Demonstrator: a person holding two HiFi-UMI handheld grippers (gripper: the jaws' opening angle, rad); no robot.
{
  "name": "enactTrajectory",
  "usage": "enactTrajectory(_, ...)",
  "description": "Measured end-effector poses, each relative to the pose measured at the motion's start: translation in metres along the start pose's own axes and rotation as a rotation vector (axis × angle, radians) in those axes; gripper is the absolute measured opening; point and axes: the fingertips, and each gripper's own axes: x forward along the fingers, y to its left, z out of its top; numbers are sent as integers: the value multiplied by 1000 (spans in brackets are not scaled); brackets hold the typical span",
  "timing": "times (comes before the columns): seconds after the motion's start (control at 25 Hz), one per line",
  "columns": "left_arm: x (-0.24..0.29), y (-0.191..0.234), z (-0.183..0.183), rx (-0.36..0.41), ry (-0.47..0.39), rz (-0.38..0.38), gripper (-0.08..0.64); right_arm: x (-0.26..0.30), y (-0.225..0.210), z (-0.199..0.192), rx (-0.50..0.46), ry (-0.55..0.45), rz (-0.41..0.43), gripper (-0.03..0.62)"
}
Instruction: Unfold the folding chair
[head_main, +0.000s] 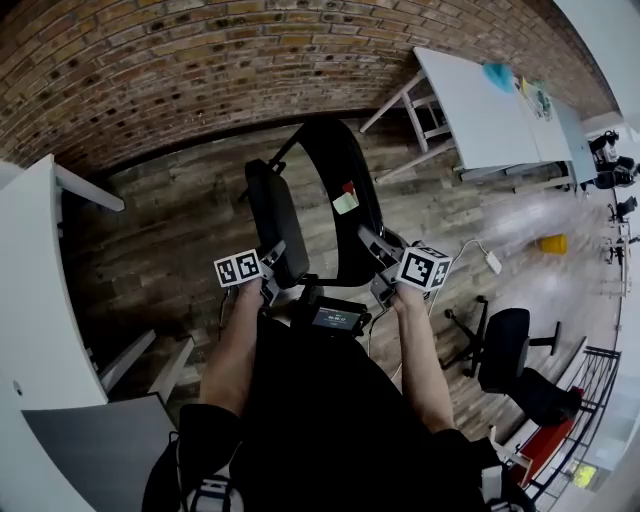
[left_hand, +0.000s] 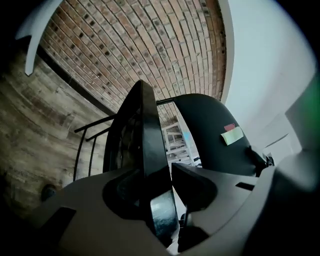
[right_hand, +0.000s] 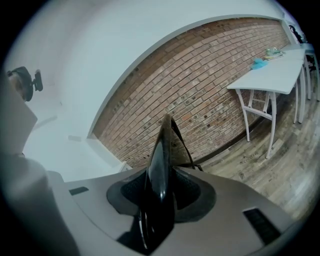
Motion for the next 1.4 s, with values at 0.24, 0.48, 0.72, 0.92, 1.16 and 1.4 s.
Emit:
enactTrajectory(0.24, -11, 28, 2, -32, -40, 131, 210, -10, -38, 5, -4, -27, -28, 110)
enactTrajectory(0.48, -20, 43, 6, -23, -66, 167, 209, -6, -49, 3, -9, -41, -28, 101)
enactTrajectory(0.72, -12, 45, 7, 31, -126, 191, 209, -14, -76, 10, -1, -49, -29, 95)
enactTrajectory(0.92, -7, 50, 3, 22, -155, 281, 210, -31, -107, 18, 46, -50, -10, 94)
enactTrajectory(1.16, -13, 63, 1, 13, -142, 290, 210, -31, -126, 15, 63, -58, -21, 94)
enactTrajectory(1.4, -23, 78, 5, 8, -143, 278, 213, -28, -133, 15, 66, -70, -27, 94)
